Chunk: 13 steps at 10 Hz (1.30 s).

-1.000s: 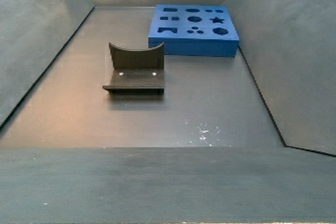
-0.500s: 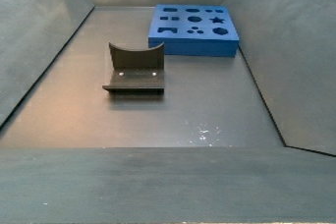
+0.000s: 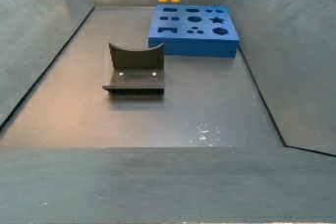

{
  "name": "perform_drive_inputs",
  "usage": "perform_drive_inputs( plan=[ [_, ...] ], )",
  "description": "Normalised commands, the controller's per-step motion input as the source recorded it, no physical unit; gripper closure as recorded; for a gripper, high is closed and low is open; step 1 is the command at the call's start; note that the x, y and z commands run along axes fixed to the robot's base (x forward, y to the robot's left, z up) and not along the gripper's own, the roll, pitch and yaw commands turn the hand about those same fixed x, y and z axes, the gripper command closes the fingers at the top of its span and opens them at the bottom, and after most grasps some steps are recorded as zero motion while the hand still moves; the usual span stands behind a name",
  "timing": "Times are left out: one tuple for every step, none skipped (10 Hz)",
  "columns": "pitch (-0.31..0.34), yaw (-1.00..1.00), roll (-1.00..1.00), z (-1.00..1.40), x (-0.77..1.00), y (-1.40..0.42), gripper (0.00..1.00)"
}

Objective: Pick up the double-square object. Move up. Move to above the board. Insert the double-square object.
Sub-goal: Insert the double-square object.

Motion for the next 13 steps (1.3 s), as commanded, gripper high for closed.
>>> perform_drive_inputs(
  plan=[
    [0.000, 0.00, 0.08, -0.45, -0.13, -0.03, 1.00],
    [0.000, 0.00, 0.06, -0.44, -0.10, -0.04, 1.00],
    [-0.011, 0.00, 0.02, -0.40, -0.03, -0.06, 1.00],
    [-0.027, 0.00, 0.03, -0.38, 0.00, -0.12, 1.00],
    [0.000, 0.00, 0.00, -0.31, 0.17, -0.10, 1.00],
    [0.000, 0.00, 0.00, -0.20, 0.32, -0.08, 1.00],
    [0.014, 0.00, 0.00, -0.07, 0.31, 0.00, 1.00],
    [0.000, -0.01, 0.00, 0.00, 0.00, 0.00, 1.00],
    [0.000, 0.00, 0.00, 0.00, 0.00, 0.06, 1.00],
    [0.000, 0.00, 0.00, -0.09, 0.00, 0.15, 1.00],
    [0.000, 0.00, 0.00, 0.00, 0.00, 0.04, 1.00],
    [0.000, 0.00, 0.00, -0.02, 0.00, 0.00, 1.00],
    [0.000, 0.00, 0.00, -0.19, 0.00, 0.00, 1.00]
  ],
)
